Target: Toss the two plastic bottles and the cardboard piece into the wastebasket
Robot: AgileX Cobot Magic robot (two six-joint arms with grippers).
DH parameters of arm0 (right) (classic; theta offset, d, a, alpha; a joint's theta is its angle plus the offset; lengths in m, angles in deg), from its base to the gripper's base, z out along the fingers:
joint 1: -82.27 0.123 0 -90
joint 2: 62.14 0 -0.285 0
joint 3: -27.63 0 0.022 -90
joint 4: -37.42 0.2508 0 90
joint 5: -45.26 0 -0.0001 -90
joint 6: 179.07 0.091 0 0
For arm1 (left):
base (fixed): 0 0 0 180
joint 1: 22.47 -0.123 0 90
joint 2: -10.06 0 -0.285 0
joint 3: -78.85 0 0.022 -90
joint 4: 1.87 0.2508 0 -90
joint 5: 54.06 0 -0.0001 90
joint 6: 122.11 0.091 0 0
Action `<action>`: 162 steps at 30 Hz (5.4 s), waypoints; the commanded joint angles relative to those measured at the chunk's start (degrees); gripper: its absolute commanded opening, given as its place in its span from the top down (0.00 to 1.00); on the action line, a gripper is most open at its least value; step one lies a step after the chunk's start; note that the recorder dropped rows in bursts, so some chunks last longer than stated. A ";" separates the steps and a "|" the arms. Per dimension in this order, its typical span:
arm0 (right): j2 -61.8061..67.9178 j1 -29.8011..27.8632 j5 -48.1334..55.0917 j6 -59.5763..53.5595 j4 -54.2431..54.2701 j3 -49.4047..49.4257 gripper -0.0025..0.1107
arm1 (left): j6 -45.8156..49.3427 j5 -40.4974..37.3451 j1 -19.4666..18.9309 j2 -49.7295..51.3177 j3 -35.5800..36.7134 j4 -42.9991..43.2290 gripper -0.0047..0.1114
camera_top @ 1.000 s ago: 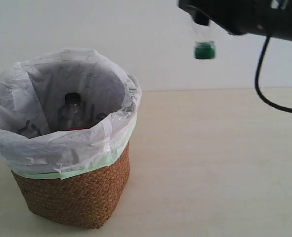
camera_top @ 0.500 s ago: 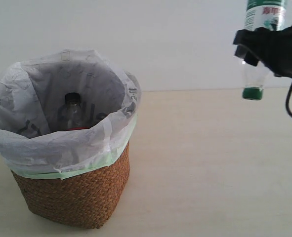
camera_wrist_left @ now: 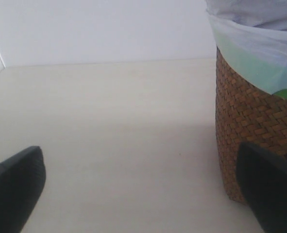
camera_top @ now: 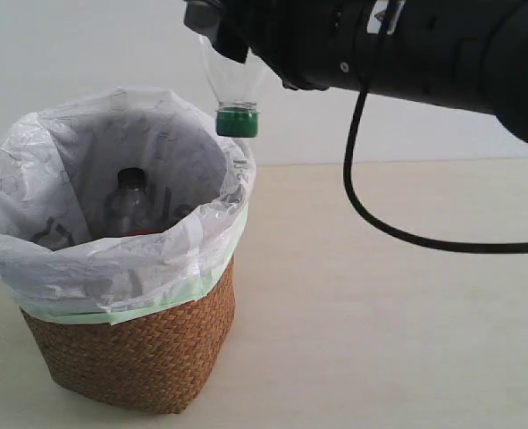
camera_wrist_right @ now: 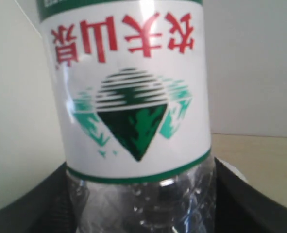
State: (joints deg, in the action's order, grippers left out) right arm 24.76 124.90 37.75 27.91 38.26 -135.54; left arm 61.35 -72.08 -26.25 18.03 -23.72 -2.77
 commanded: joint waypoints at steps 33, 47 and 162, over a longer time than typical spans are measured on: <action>0.57 -0.15 22.94 -2.63 -1.83 -17.16 0.46 | -0.50 0.43 0.37 -0.18 -0.21 -0.12 0.03; 1.02 -6.10 18.95 -3.97 -1.41 -11.11 0.39 | -0.50 0.43 0.37 -0.18 -0.21 -0.12 0.03; -79.11 -26.72 19.90 -13.28 -5.72 60.39 0.98 | -0.50 0.43 0.37 -0.18 -0.21 -0.12 0.03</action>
State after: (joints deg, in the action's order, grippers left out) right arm -53.91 98.40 52.44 17.08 33.28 -75.42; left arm 61.35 -72.08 -26.25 18.03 -23.72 -2.77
